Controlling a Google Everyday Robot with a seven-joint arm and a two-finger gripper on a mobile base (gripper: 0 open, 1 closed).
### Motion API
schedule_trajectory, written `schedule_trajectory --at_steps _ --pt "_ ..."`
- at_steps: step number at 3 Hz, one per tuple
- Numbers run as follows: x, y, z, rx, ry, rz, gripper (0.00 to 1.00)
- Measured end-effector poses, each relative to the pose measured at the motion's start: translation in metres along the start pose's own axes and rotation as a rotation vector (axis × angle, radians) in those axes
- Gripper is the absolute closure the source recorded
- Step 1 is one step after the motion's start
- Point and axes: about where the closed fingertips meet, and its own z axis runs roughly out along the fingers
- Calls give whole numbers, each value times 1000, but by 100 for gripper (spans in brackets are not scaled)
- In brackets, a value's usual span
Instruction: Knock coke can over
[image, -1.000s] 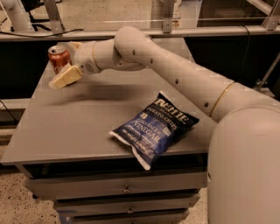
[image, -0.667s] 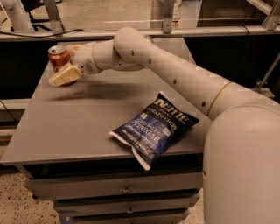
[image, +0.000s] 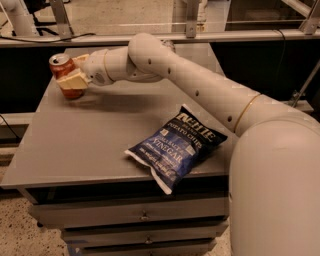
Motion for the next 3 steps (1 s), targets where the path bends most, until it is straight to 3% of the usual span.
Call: schedule_trajectory --at_steps 1,2,3 --pt "-5 3 -5 -1 -5 4 88" --pt "-23 4 -23 -9 3 -12 100" --pt "-47 7 -44 -32 70 -73 100"
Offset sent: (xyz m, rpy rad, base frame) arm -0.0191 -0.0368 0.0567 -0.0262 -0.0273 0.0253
